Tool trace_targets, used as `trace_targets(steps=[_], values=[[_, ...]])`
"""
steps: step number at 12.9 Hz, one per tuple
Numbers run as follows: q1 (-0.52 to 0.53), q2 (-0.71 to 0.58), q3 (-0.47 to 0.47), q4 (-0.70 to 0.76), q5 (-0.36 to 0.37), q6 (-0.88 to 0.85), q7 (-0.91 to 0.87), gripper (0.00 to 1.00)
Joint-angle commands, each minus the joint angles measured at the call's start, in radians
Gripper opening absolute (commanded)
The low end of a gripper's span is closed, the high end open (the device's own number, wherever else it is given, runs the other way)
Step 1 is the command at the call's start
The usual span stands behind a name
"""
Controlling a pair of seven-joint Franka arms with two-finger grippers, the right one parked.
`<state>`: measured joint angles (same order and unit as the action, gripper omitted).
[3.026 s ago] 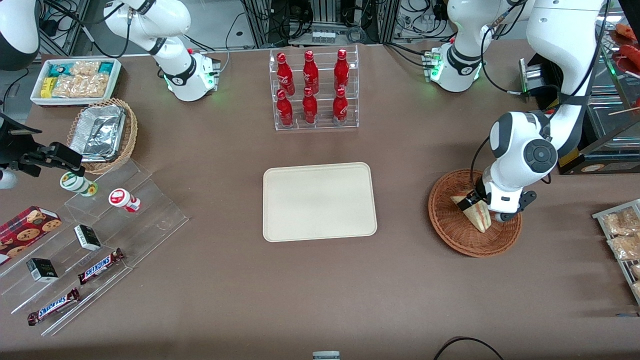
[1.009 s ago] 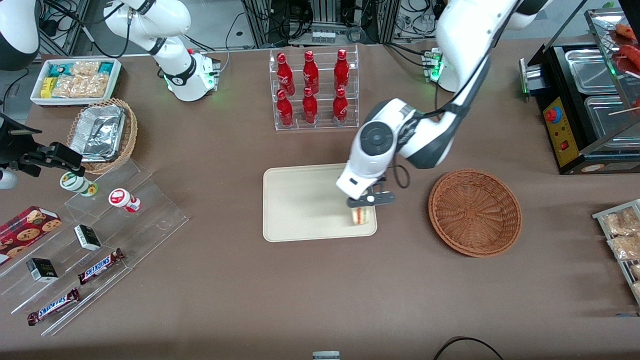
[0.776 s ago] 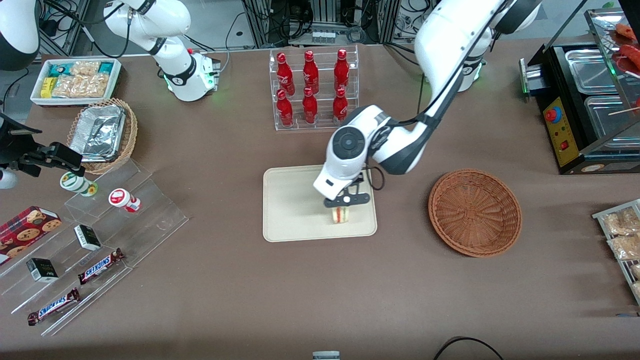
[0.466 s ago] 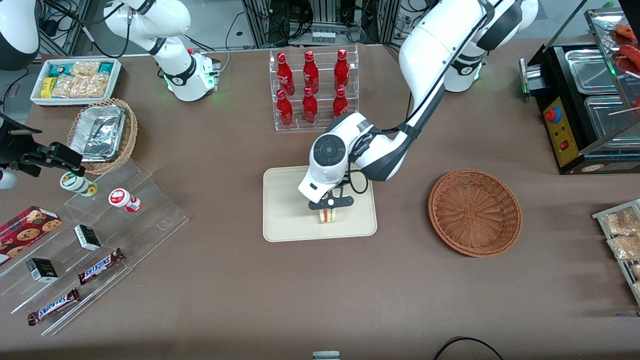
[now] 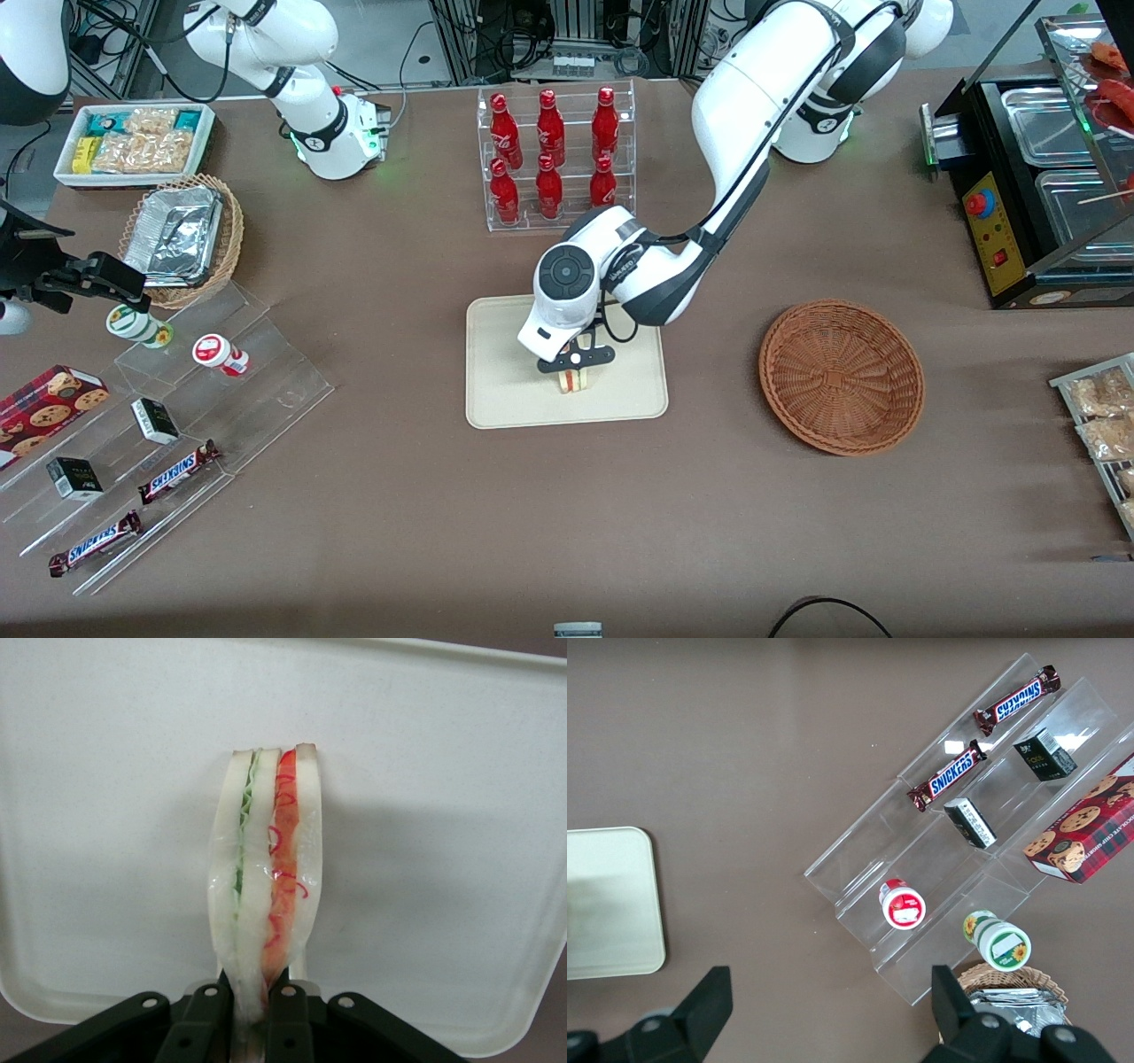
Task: Place sandwich from basket to tray
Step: 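Lower the sandwich onto the tray and open the left gripper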
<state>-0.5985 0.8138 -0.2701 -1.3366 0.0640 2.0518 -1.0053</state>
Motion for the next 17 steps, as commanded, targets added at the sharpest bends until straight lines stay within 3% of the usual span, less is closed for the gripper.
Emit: trace_targets(steps=[1, 2, 3, 7, 13, 17], values=[[-0.018, 0.022, 0.012, 0.039, 0.011, -0.001, -0.039, 0.09], [-0.018, 0.024, 0.012, 0.039, 0.011, 0.001, -0.041, 0.91], [-0.02, 0.022, 0.014, 0.039, 0.013, 0.001, -0.039, 1.0], [-0.018, -0.008, 0.014, 0.039, 0.013, -0.016, -0.036, 1.0], [0.017, -0.145, 0.015, 0.065, 0.004, -0.183, -0.006, 1.0], [0.106, -0.244, 0.017, 0.05, 0.001, -0.33, 0.18, 1.0]])
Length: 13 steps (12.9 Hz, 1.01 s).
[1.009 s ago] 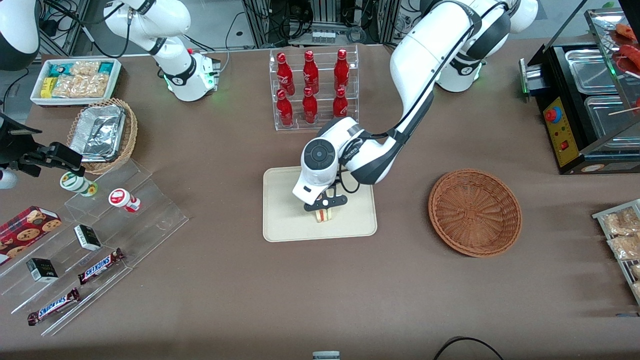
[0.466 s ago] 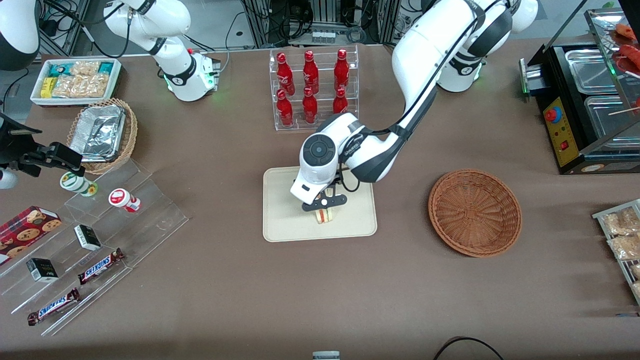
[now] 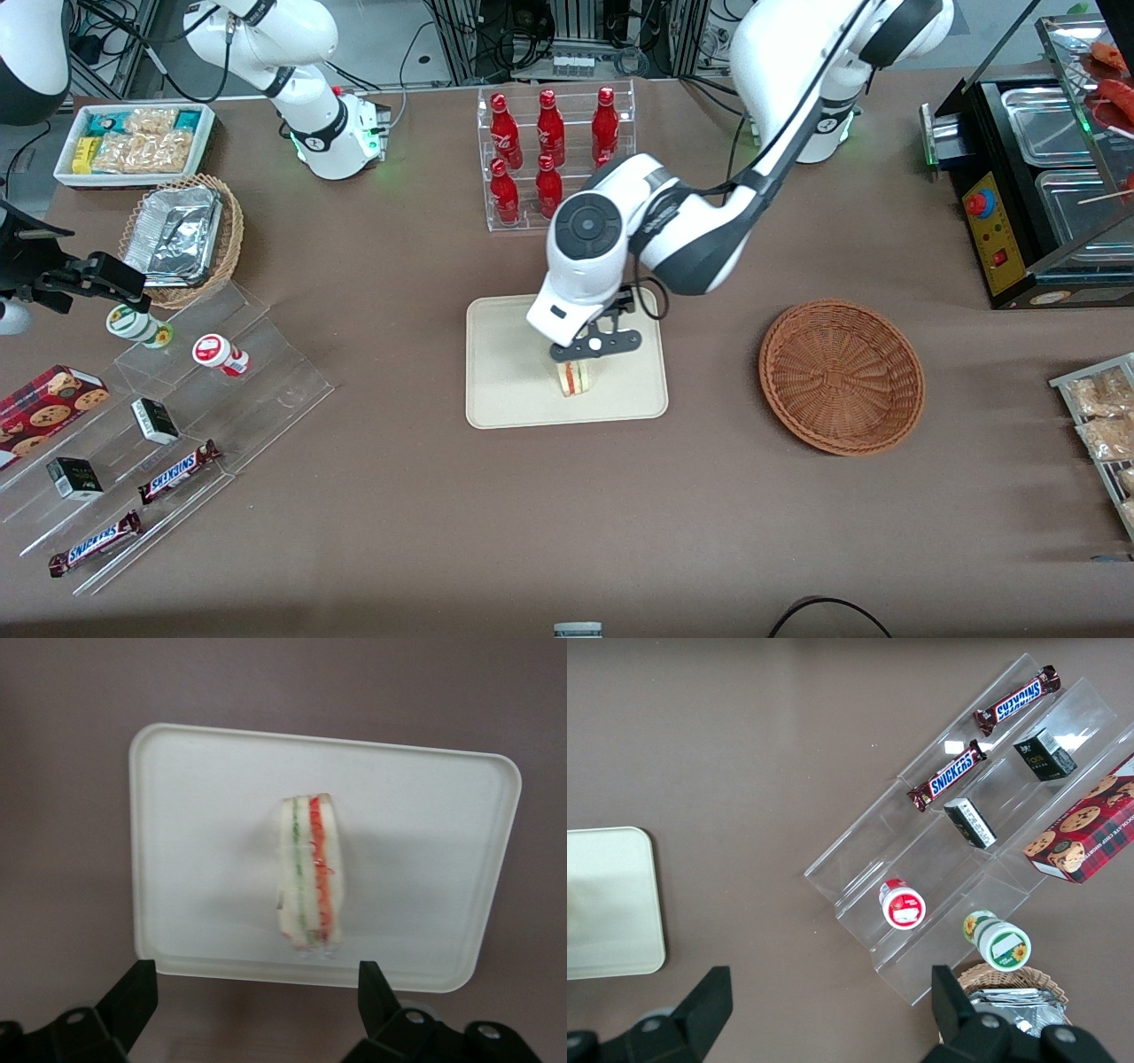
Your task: Place sandwich from basket to tray
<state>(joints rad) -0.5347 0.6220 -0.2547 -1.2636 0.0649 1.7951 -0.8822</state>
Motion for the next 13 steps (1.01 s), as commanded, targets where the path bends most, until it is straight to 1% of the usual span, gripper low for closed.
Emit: trace_targets(steps=[1, 3, 7, 11, 13], values=[[0.083, -0.071, -0.001, -0.034, -0.002, -0.121, 0.063, 1.0], [0.143, -0.143, -0.001, -0.124, 0.0, -0.131, 0.187, 1.0], [0.3, -0.284, -0.003, -0.285, -0.004, -0.128, 0.414, 1.0], [0.439, -0.407, -0.003, -0.394, -0.037, -0.137, 0.65, 1.0], [0.499, -0.447, -0.001, -0.411, -0.051, -0.19, 0.751, 1.0]])
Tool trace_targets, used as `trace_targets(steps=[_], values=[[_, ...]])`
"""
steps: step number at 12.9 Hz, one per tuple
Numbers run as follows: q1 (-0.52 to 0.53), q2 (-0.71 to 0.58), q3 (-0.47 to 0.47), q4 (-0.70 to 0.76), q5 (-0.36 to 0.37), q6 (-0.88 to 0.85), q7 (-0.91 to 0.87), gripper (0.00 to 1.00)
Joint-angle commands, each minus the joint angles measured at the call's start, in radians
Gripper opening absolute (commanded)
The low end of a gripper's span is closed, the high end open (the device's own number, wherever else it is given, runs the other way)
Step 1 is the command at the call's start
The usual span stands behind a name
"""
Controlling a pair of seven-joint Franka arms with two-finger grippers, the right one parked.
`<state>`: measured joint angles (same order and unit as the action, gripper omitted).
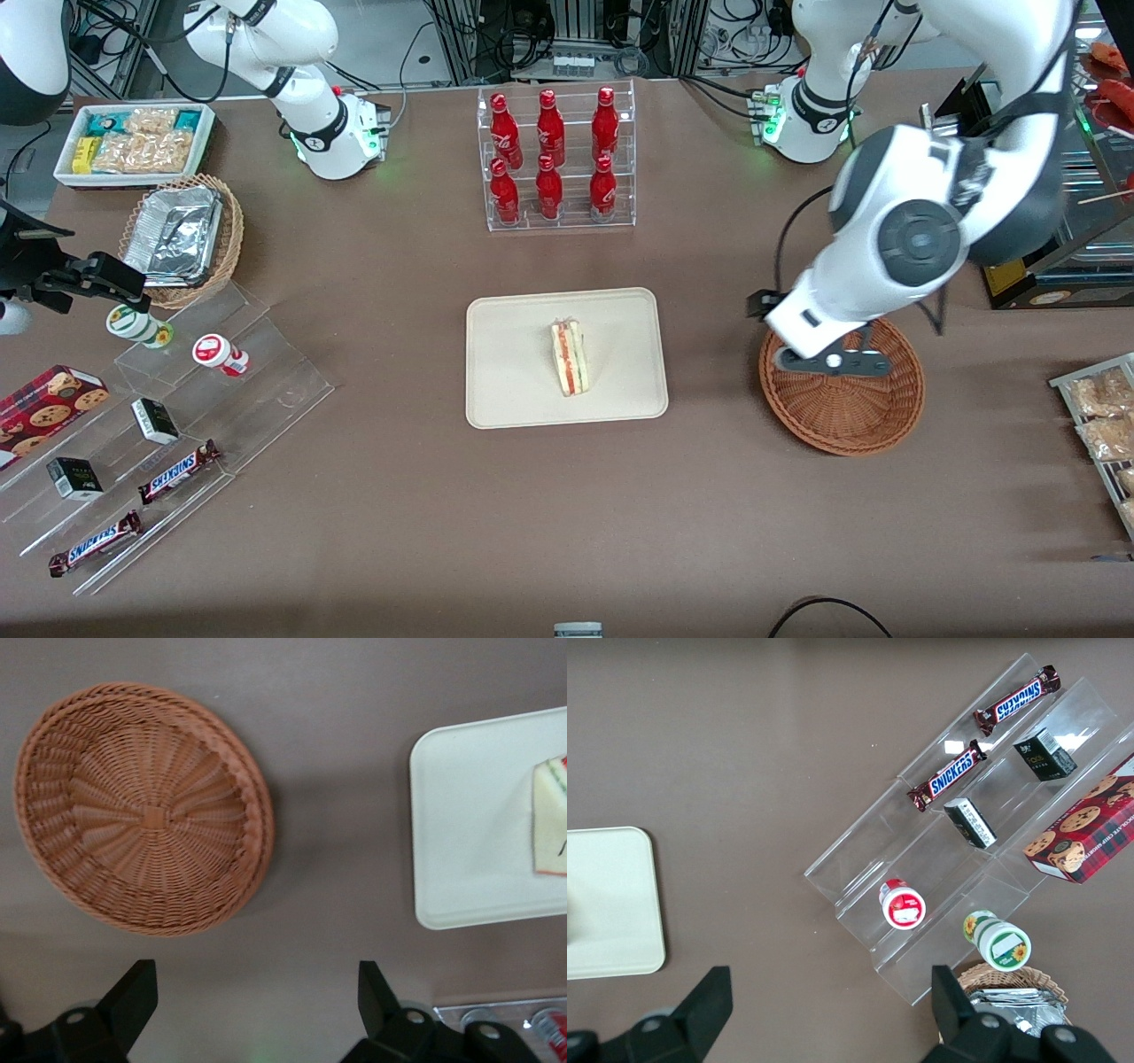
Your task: Place sandwich from basket to tray
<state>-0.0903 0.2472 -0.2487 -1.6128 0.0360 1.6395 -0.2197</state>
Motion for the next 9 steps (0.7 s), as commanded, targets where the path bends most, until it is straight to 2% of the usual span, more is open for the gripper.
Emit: trace_targets(steps=[1, 4, 9], values=[[0.084, -0.092, -0.006, -0.064, -0.022, -0.058, 0.135, 1.0], [0.176, -0.208, -0.003, -0.111, -0.024, -0.116, 0.271, 1.0], [0.175, -0.263, 0.054, -0.078, -0.024, -0.185, 0.284, 1.0]])
